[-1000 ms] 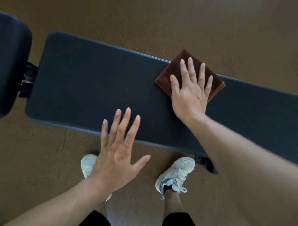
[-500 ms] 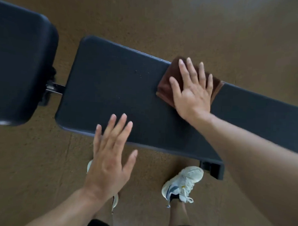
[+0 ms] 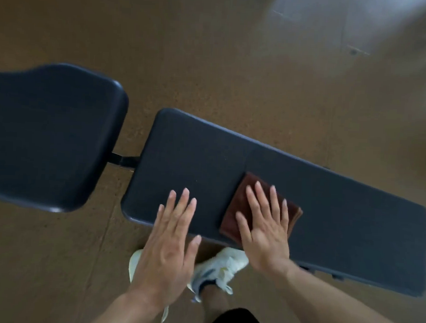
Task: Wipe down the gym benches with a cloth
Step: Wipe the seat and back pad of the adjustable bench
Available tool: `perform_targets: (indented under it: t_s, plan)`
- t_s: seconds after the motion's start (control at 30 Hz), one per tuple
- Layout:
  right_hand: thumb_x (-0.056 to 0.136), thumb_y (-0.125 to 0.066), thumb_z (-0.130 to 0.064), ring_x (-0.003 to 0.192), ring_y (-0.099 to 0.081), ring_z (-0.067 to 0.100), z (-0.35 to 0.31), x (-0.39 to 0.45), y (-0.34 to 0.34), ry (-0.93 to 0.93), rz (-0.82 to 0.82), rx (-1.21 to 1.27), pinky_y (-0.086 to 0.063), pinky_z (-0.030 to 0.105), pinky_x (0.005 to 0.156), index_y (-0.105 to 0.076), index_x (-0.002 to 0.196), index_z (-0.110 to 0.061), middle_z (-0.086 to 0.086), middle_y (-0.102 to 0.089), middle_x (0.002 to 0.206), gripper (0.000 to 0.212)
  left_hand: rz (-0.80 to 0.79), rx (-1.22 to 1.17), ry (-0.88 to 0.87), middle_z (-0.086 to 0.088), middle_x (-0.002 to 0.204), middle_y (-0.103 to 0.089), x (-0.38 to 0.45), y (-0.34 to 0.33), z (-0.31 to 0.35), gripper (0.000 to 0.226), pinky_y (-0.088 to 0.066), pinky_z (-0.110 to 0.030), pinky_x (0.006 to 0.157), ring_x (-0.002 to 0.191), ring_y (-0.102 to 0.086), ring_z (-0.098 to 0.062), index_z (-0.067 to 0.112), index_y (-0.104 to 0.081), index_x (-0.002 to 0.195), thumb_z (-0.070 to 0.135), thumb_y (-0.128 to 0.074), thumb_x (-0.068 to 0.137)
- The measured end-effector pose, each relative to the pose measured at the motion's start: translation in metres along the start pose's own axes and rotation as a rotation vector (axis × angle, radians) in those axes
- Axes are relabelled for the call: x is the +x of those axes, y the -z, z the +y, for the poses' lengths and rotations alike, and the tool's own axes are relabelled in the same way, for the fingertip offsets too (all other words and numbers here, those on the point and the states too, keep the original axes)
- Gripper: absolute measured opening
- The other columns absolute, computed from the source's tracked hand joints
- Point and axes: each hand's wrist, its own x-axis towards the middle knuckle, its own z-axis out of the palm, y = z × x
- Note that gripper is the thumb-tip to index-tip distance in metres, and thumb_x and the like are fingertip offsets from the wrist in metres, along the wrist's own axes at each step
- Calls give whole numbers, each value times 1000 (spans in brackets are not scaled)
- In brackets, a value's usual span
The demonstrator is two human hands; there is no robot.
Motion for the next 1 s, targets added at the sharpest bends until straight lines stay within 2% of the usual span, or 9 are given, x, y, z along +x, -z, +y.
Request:
perform_targets:
  t_s: [0.1, 0.2, 0.33, 0.47, 0.57, 0.67, 0.8, 0.9, 1.0]
  plan:
    - [106, -24, -62, 162, 9, 12, -3, 84, 26, -61, 47, 97, 8, 46, 131, -15, 165, -39, -18, -6, 175, 65, 106, 26, 20, -4, 173, -13, 13, -14, -17, 63, -2, -41, 130, 160, -8, -25, 11, -26, 160, 29, -45, 102]
    - [107, -22, -61, 163, 3, 14, -12, 147, 42, -109, 57, 122, 7, 49, 130, -17, 165, -40, -17, -13, 174, 62, 169, 56, 30, -8, 171, -17, 21, -20, -27, 60, -3, -45, 130, 160, -9, -27, 8, -29, 158, 25, -46, 103]
    - [107, -33, -56, 163, -7, 18, -23, 65, 13, -31, 156, 115, -4, 52, 131, -26, 165, -32, -13, -20, 174, 64, 141, 94, 64, -7, 171, -18, 18, -18, -31, 60, -4, -47, 130, 160, -9, -26, 7, -29, 158, 27, -45, 104]
    - [106, -39, -58, 163, -14, 22, -40, -52, -24, 193, 72, 48, -19, 57, 127, -33, 163, -33, -13, -24, 172, 63, 138, 77, 64, -3, 171, -18, 15, -9, -14, 60, -6, -44, 130, 160, -10, -23, 11, -28, 159, 33, -43, 104]
    - [106, -37, -61, 162, -15, 22, -41, -24, -20, 247, 79, 23, -19, 57, 127, -35, 162, -35, -13, -28, 171, 62, 151, 71, 60, -3, 171, -18, 21, -10, -11, 60, -5, -44, 130, 160, -10, -22, 11, -27, 159, 33, -42, 105]
    - [105, -35, -61, 162, -14, 23, -53, 62, 4, 248, 147, 14, -14, 55, 129, -33, 162, -36, -12, -28, 171, 62, 206, 100, 79, -5, 171, -18, 28, -17, -21, 61, -2, -43, 130, 160, -9, -23, 9, -28, 159, 33, -42, 105]
    - [105, -23, -64, 163, -3, 19, -75, 158, 28, 71, 115, 67, 1, 49, 131, -19, 165, -41, -16, -17, 174, 64, 283, 88, 106, -6, 170, -18, 31, -18, -32, 60, 1, -40, 130, 160, -7, -23, 7, -29, 158, 32, -42, 106]
    - [107, -25, -60, 163, -7, 19, -89, 130, 16, 31, 164, 69, -2, 48, 131, -21, 166, -36, -12, -18, 174, 63, 287, 109, 121, -7, 170, -20, 21, -15, -42, 60, 1, -40, 130, 160, -8, -23, 6, -29, 158, 33, -42, 106]
    - [109, -33, -55, 162, -14, 22, -99, 32, -12, 151, 179, 22, -17, 53, 129, -30, 164, -30, -7, -24, 173, 61, 256, 96, 206, -3, 171, -19, -1, -5, -49, 63, -2, -43, 130, 160, -8, -22, 8, -29, 159, 37, -42, 104]
